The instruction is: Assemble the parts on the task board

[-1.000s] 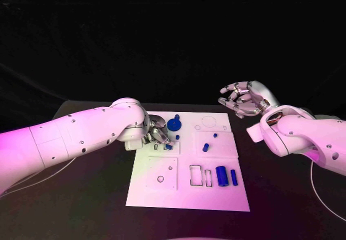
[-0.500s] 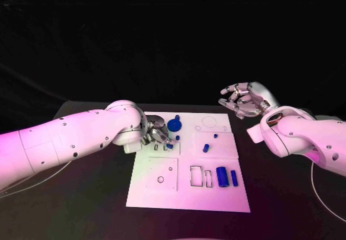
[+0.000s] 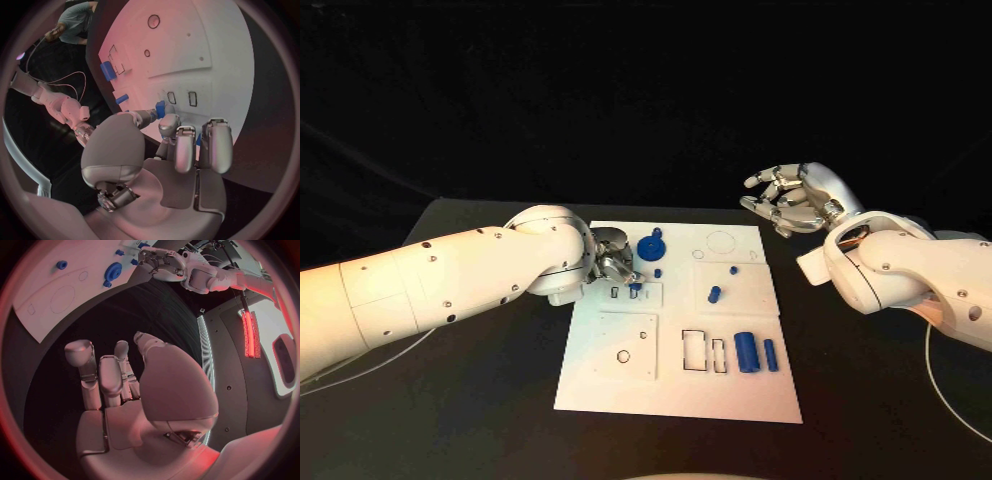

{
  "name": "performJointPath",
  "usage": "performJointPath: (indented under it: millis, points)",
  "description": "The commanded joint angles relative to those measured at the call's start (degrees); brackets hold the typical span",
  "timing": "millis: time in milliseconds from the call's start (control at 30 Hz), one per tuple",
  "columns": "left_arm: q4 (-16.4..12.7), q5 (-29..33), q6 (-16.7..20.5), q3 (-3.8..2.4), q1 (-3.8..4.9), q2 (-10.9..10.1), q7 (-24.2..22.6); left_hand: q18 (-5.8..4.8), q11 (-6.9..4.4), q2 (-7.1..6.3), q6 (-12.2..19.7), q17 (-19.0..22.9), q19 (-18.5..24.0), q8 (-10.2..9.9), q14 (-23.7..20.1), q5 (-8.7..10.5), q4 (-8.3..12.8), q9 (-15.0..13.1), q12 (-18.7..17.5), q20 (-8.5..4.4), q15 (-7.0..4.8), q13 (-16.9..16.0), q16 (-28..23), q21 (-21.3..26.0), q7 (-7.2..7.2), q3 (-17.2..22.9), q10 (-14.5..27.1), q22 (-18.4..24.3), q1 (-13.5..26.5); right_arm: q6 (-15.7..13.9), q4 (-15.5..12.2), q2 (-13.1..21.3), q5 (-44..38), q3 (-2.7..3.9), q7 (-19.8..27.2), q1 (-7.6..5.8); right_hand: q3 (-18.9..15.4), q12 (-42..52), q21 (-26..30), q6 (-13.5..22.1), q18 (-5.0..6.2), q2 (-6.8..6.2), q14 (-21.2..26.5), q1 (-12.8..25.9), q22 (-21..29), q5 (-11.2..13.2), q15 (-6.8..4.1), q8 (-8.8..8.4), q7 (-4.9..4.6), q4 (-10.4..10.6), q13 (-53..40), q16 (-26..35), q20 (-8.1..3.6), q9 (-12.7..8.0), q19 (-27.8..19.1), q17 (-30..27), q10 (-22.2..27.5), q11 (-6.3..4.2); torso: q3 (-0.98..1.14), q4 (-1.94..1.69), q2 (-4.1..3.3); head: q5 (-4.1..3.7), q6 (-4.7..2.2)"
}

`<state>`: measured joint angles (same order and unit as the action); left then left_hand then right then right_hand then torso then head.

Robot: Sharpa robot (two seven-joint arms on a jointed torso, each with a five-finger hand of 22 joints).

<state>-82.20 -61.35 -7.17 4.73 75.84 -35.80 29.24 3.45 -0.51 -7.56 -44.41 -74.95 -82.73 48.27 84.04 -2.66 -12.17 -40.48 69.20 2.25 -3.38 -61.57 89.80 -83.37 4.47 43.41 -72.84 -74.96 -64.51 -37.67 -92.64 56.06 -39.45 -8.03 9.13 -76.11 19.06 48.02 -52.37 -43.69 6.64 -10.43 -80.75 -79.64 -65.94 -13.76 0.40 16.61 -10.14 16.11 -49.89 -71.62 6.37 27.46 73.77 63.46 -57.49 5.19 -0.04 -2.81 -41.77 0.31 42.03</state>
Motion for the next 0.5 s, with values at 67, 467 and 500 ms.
performJointPath:
  millis: [67, 467, 500]
  points:
    - [-0.07, -2.98, 0.34, 0.19, -0.1, 0.05, -0.39, -0.33, 0.06, -0.17, -0.55, -15.05, -0.17, 0.32, 5.96, -0.4, 9.65, -0.06, 0.37, -0.13, -0.45, -0.21, 0.2, -0.27, -0.71, 9.9, -0.49, -0.34, -0.12, 0.81, -0.02, 0.02, -0.27, -0.01, 0.21, 0.04, 0.24, -0.35, 0.38, 0.18, 0.84, -0.44, 0.39, 0.17, 0.1, -0.31, 0.11, 0.12, 0.14, 0.12, 0.1, 0.42, 0.07, 0.08, -0.23, -0.13, 0.09, -0.22, 0.04, 0.13, 0.03, 0.09, 0.05]
    - [0.55, -1.36, -1.2, 0.54, -0.18, 0.11, -0.03, -0.32, -0.04, -0.35, -0.84, -15.05, -0.15, 0.54, 5.96, -0.44, 9.71, -0.17, 0.95, -0.18, -0.53, -0.86, 0.2, -0.26, -0.82, 10.51, -1.09, -0.31, 0.45, 0.77, -0.15, 0.15, -0.27, -0.01, 0.26, 0.05, 0.26, -0.35, 0.6, 0.26, 0.82, -0.54, 0.27, 0.45, 0.28, -1.3, 0.07, 0.34, 0.18, 0.17, 0.55, 0.54, 0.03, 0.08, 0.0, -0.05, 0.0, -0.26, 0.07, 0.11, -0.02, 0.06, 0.07]
    - [0.56, -1.33, -1.41, 0.55, -0.18, 0.11, 0.0, -0.32, -0.08, -0.45, -0.92, -15.05, -0.16, 0.61, 5.96, -0.46, 9.8, -0.2, 1.06, -0.2, -0.57, -0.96, 0.2, -0.26, -0.86, 10.65, -1.21, -0.32, 0.58, 0.77, -0.15, 0.16, -0.27, -0.01, 0.26, 0.05, 0.26, -0.35, 0.6, 0.26, 0.82, -0.54, 0.27, 0.45, 0.28, -1.3, 0.07, 0.34, 0.18, 0.17, 0.55, 0.54, 0.03, 0.08, 0.0, -0.05, 0.0, -0.26, 0.04, 0.11, -0.02, 0.07, 0.08]
